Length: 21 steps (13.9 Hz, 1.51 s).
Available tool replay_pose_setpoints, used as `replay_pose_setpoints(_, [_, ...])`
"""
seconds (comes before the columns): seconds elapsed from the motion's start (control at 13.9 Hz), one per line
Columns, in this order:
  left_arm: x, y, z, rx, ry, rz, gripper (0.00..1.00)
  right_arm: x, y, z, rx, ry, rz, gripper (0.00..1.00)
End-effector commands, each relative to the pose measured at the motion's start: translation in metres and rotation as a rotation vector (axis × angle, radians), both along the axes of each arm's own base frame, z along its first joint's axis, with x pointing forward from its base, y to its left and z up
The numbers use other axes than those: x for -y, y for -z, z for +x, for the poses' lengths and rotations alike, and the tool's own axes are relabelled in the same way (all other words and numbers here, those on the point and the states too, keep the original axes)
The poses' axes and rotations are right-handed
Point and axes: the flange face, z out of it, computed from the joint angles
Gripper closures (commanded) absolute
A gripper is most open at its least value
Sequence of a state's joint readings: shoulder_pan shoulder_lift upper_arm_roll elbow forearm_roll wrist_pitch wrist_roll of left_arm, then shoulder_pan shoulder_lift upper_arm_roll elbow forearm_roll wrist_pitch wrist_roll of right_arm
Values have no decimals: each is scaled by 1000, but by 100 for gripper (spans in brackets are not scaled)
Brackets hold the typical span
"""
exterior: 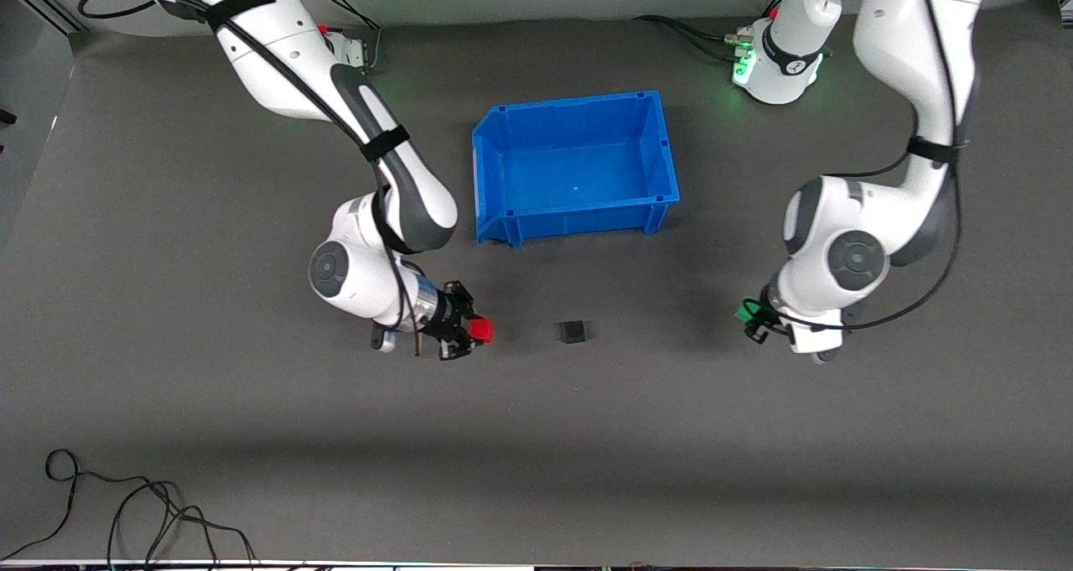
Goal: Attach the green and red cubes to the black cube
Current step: 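Carry the red cube and green cube toward the black cube, then set the red and green cubes against the black cube's sides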
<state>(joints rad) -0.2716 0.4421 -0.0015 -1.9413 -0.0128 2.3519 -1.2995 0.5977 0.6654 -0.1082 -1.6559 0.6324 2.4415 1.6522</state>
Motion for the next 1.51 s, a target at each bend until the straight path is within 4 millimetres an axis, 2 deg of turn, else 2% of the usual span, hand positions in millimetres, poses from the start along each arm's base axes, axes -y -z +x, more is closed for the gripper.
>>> replay_pose_setpoints(0.0, [21,13,-2,21,-190,3,100,-33,8,-1,23,43,4,73])
replay_pose_setpoints(0.14, [44,21,-2,0,-307,-29,100,-53,17,-10,54,64,3,72])
replay_pose_setpoints(0.29, [74,34,-3,-32,-404,-56,100,-67,24,-6,82,52,6,72])
replay_pose_setpoints(0.5, [131,38,-2,-25,-526,-67,100,-83,33,4,122,2,-16,72])
replay_pose_setpoints(0.65, [171,56,-5,-27,-563,-63,100,-90,43,8,137,-22,-30,72])
replay_pose_setpoints(0.79, [183,59,-2,-16,-590,-77,100,-103,53,-1,130,-40,-34,72])
replay_pose_setpoints(0.93, [211,66,-13,-18,-584,-78,100,-107,58,-3,128,-49,-38,72])
replay_pose_setpoints(1.01, [218,69,-13,-16,-600,-79,100,-110,60,-5,129,-57,-39,72])
replay_pose_setpoints(1.15, [224,69,-7,-7,-620,-91,100,-118,66,-12,124,-71,-43,72])
replay_pose_setpoints(1.29, [235,76,-6,-5,-634,-90,100,-119,66,-12,126,-71,-40,72])
replay_pose_setpoints(1.44, [237,80,-5,-6,-641,-90,100,-123,69,-12,127,-72,-37,71])
